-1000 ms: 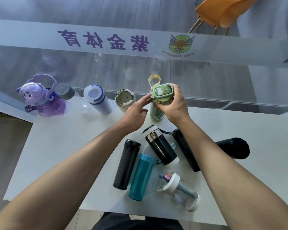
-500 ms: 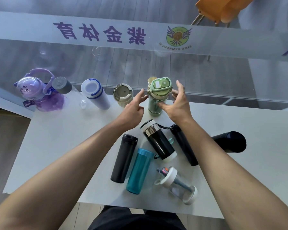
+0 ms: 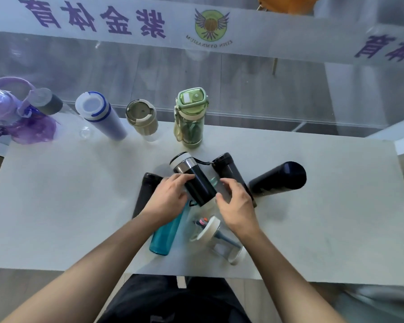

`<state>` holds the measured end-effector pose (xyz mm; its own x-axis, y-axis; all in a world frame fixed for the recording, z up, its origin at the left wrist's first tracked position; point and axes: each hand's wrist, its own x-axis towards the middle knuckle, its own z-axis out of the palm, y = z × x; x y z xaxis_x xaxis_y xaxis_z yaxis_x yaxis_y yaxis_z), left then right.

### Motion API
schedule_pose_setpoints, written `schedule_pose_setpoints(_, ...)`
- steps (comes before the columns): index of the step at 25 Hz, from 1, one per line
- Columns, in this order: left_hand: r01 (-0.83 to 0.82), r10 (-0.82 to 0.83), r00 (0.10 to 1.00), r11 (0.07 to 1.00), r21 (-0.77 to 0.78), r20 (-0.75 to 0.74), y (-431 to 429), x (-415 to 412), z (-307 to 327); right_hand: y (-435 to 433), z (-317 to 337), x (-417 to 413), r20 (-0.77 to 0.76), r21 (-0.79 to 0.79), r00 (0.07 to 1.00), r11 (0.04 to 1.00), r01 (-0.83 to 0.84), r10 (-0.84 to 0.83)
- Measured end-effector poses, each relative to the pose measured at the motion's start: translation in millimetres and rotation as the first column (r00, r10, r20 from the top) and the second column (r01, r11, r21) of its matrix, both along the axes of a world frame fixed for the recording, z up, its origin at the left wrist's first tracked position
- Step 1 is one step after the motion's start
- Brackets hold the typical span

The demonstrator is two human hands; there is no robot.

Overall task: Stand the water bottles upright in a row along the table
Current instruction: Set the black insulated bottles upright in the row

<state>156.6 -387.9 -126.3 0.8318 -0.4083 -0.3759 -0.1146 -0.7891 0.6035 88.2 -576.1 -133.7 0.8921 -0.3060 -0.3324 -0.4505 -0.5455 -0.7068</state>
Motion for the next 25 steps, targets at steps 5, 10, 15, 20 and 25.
schedule_pose_setpoints(5,0.157,-0.153,0.987,0.982,-0.106,0.046,-48.5,-17.2,7.3,-30.9,0.3,-51.2,-0.040,0.061,0.870,0.868,0.492,-0.491)
schedule_pose_setpoints(10,0.304,-0.303,0.952,0.932,-0.198,0.035,-101.4,-16.6,19.3,-79.2,22.0,-51.5,0.125,0.024,0.830,0.838,0.545,-0.543)
schedule_pose_setpoints(15,0.270,-0.302,0.952,0.909,-0.317,-0.054,-143.2,-18.1,43.3,-108.0,26.7,-28.4,0.148,0.017,0.901,0.912,0.409,-0.407)
schedule_pose_setpoints(20,0.175,-0.225,0.968,0.925,-0.337,-0.115,-159.6,-1.8,43.6,-130.8,22.5,-1.0,0.217,0.088,0.920,0.945,0.315,-0.327)
schedule_pose_setpoints(25,-0.026,-0.023,0.985,0.959,-0.283,-0.168,-167.9,34.1,40.5,-143.7,21.7,71.0,0.245,0.080,0.961,0.991,0.111,-0.127)
